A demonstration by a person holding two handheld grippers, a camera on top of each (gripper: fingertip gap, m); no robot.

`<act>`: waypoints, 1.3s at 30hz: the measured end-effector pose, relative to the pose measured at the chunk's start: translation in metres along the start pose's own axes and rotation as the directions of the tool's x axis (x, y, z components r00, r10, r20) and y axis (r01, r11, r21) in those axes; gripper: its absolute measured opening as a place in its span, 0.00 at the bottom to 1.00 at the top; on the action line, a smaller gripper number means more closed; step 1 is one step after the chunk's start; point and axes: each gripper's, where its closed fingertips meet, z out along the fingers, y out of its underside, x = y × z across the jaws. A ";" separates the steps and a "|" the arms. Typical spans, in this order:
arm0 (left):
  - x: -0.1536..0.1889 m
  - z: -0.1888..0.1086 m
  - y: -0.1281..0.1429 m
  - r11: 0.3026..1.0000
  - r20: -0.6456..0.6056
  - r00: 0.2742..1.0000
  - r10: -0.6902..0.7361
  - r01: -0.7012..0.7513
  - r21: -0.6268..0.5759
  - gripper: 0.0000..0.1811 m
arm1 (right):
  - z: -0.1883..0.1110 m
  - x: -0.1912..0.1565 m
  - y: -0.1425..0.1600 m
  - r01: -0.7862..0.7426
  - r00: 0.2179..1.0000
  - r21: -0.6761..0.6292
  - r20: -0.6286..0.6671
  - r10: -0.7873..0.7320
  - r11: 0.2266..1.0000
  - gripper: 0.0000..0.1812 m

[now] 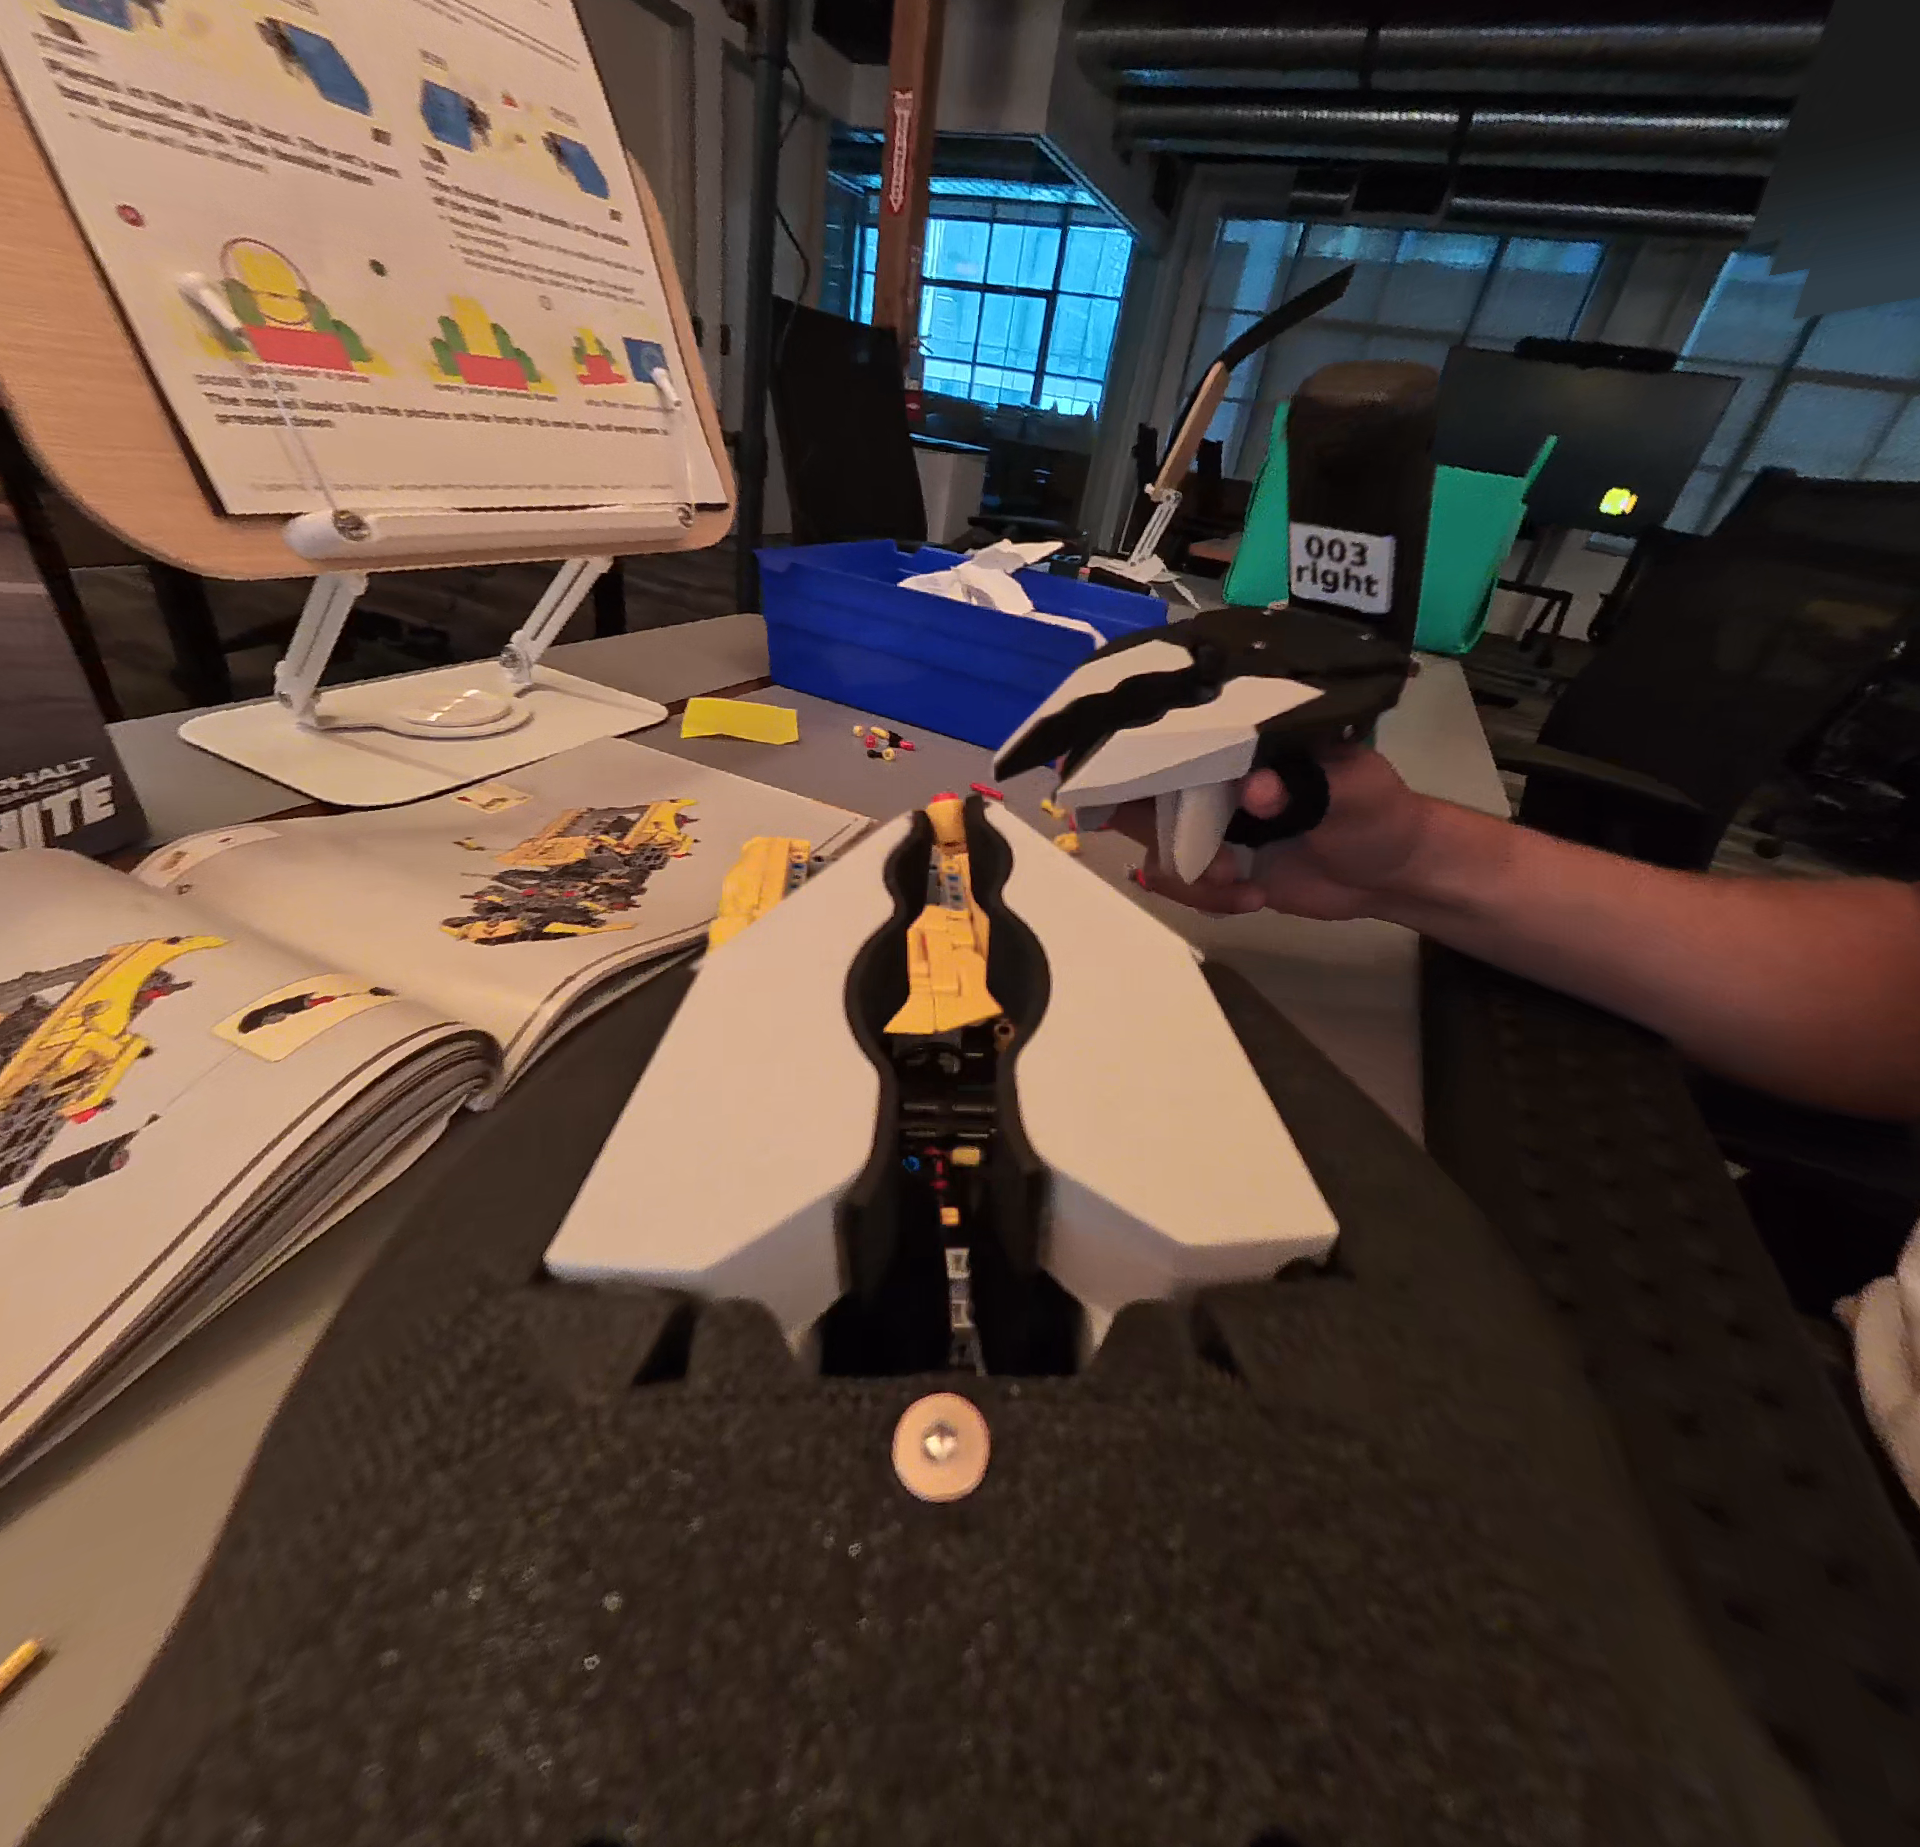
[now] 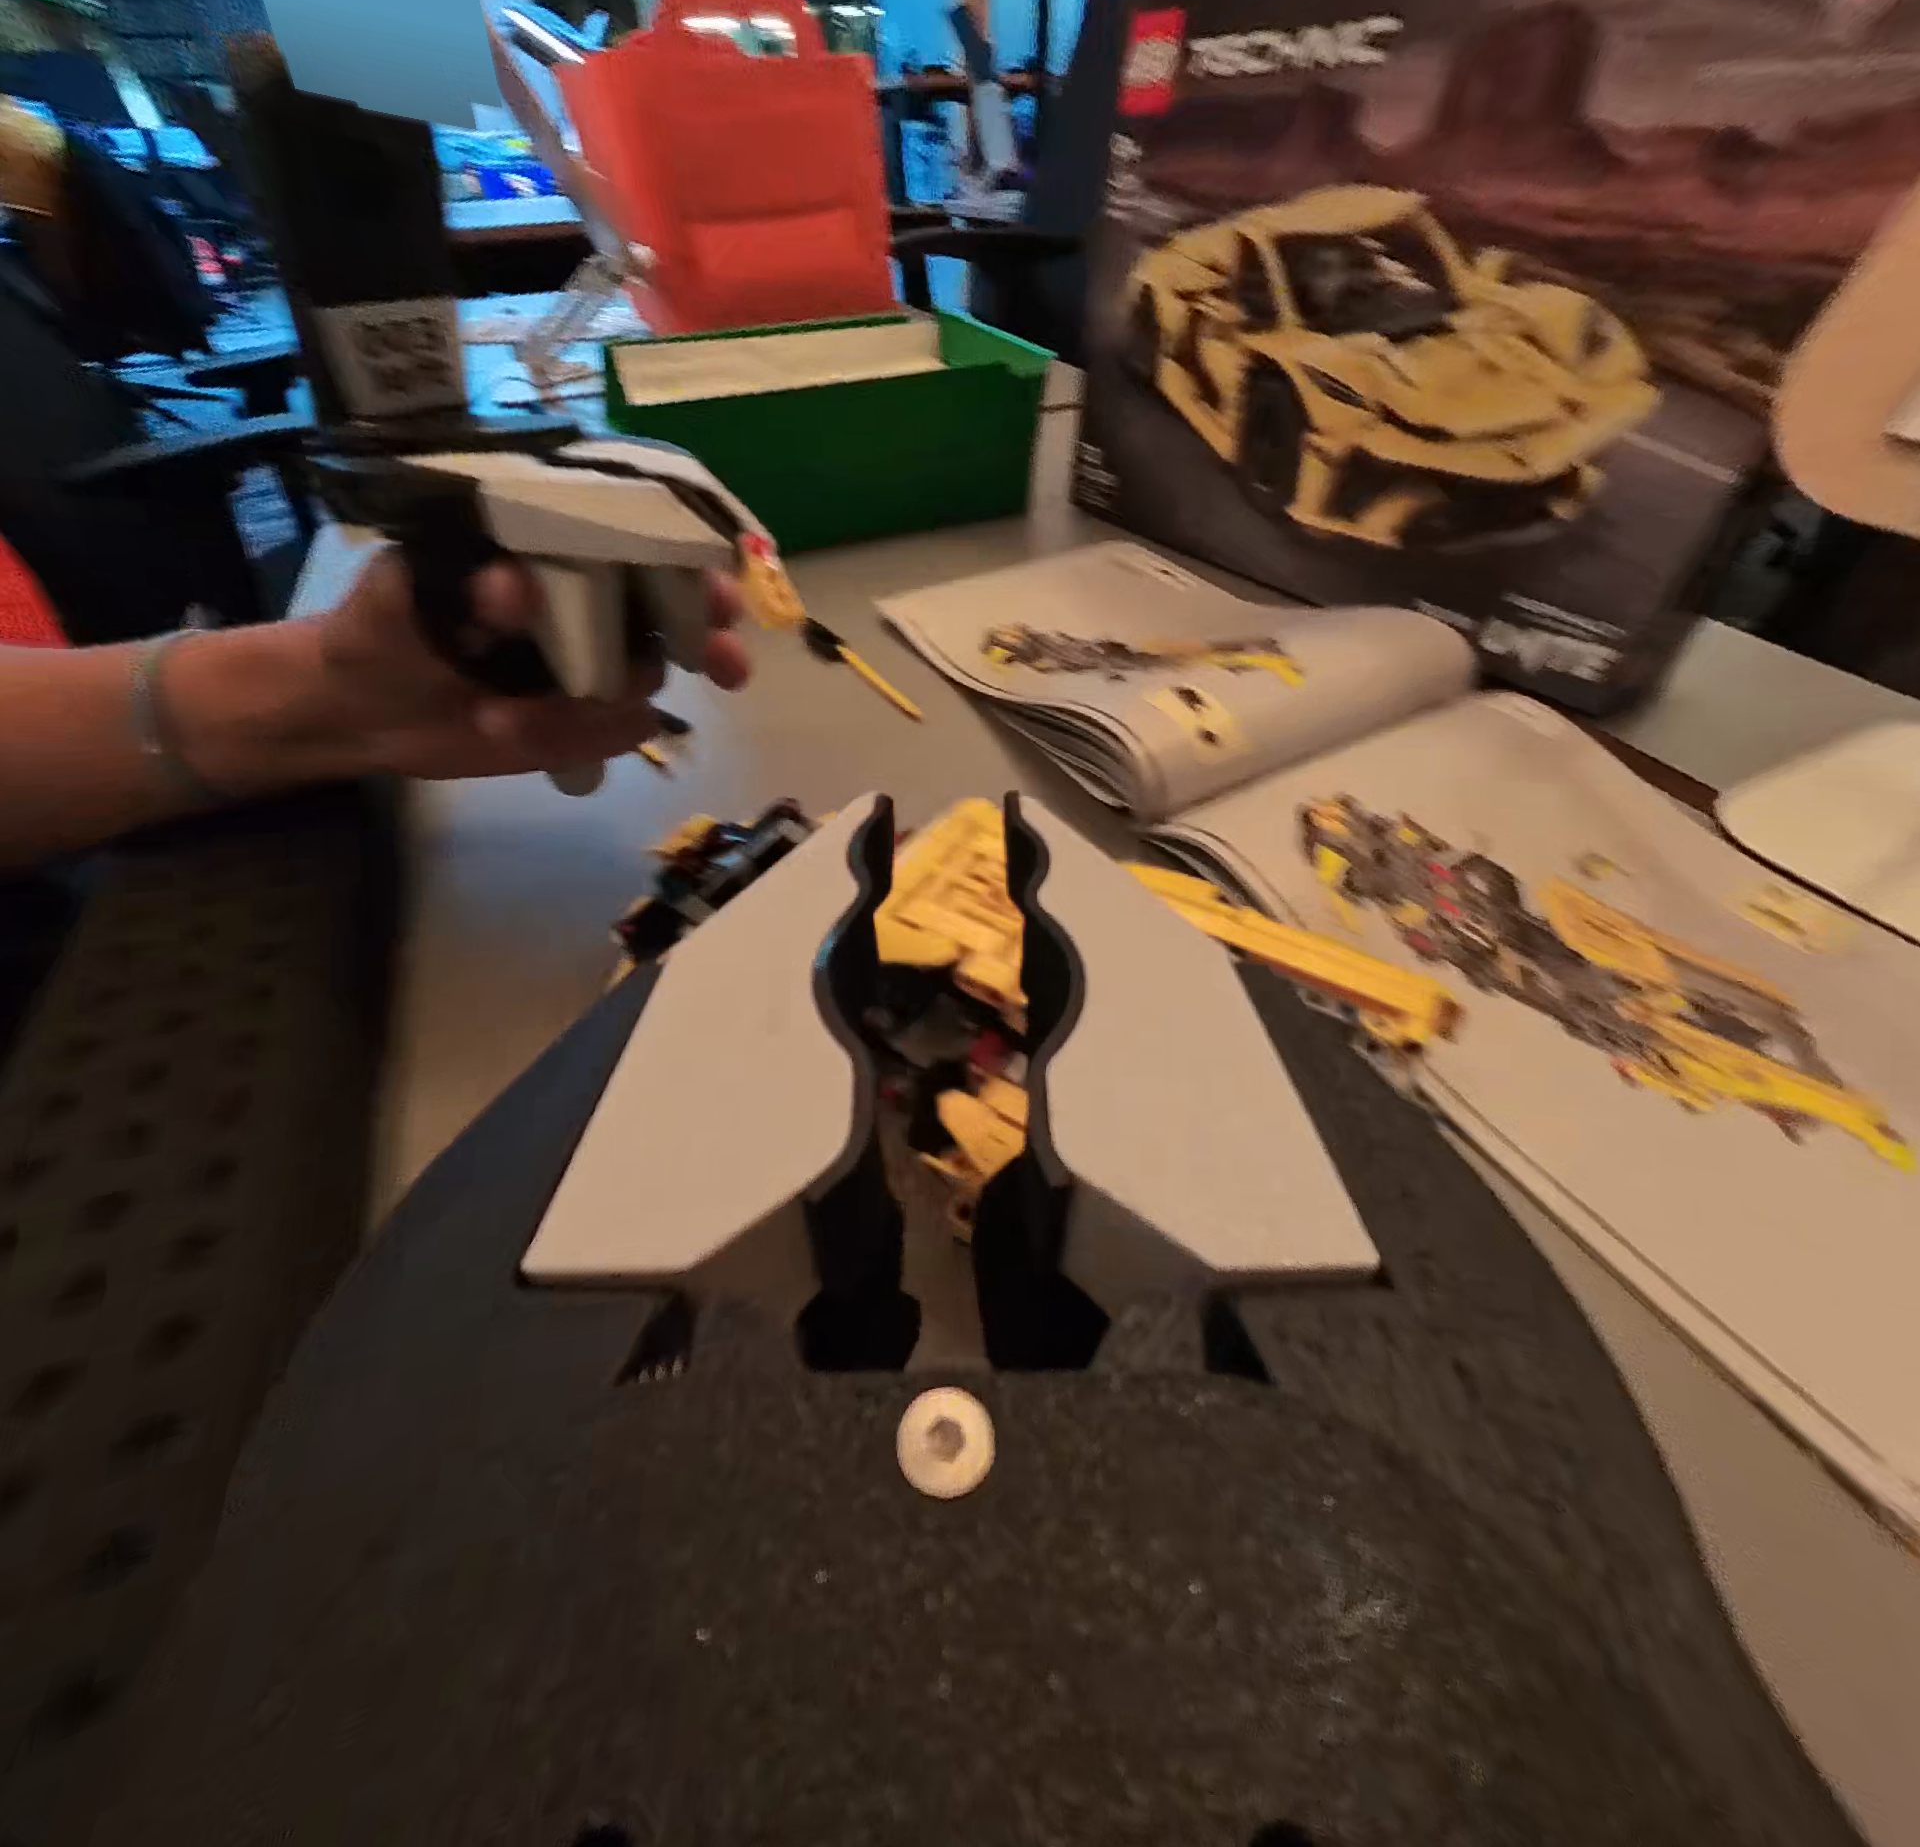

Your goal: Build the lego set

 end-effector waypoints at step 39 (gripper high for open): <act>0.065 0.000 -0.005 0.999 -0.343 0.939 0.000 0.016 0.042 0.03 | 0.009 -0.086 -0.029 -0.198 0.887 0.068 0.437 0.149 0.978 0.04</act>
